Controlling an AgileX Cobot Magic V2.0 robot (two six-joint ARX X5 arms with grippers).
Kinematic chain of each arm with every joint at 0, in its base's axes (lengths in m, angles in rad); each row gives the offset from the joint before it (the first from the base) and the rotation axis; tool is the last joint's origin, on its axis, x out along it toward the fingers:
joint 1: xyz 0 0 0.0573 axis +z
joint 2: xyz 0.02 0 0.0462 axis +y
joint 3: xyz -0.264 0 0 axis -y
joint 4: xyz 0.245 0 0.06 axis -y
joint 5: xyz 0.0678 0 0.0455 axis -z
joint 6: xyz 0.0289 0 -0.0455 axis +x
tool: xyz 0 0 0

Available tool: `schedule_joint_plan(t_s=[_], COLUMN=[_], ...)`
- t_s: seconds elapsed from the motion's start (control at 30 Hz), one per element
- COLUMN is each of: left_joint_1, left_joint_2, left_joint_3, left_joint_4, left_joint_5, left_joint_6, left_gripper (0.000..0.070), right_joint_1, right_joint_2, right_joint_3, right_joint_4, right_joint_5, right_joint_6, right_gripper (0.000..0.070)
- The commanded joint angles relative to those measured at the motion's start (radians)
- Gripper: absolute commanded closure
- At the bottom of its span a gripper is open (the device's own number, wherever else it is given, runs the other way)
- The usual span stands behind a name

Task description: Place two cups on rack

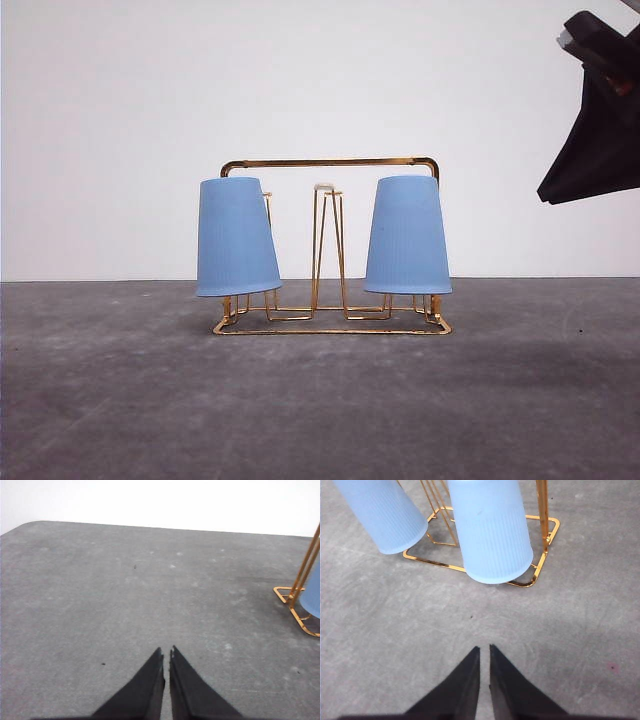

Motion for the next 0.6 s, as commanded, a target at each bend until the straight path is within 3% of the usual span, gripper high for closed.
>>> schedule_joint_plan(t_s=[0.0,0.47,0.53,0.57], left_joint_1=[0.000,0.000,0.000,0.000], left_joint_2=[0.000,0.000,0.000,0.000], left_joint_3=[-0.014,-0.014,-0.014,-0.014], left_joint_4=[0.002,0.002,0.002,0.002], left_joint_5=[0.000,0.001,0.001,0.001], left_joint_6=[0.005,0.006,0.005,0.005], left_gripper=[0.0700,0.0700,0.0700,0.0700], right_joint_1=[0.004,0.004,0.004,0.001], right_joint_2=[0.003,0.003,0.002,-0.005], right_joint_3=[0.009,0.009,0.009,0.009], right_joint_4=[0.012,0.012,0.009,0.002], right_joint_5=[0.000,0.000,0.002,0.019], right_joint_6=[0.003,0.002,-0.029,-0.085], right_gripper=[0.0670,0.0670,0.0670,0.0670])
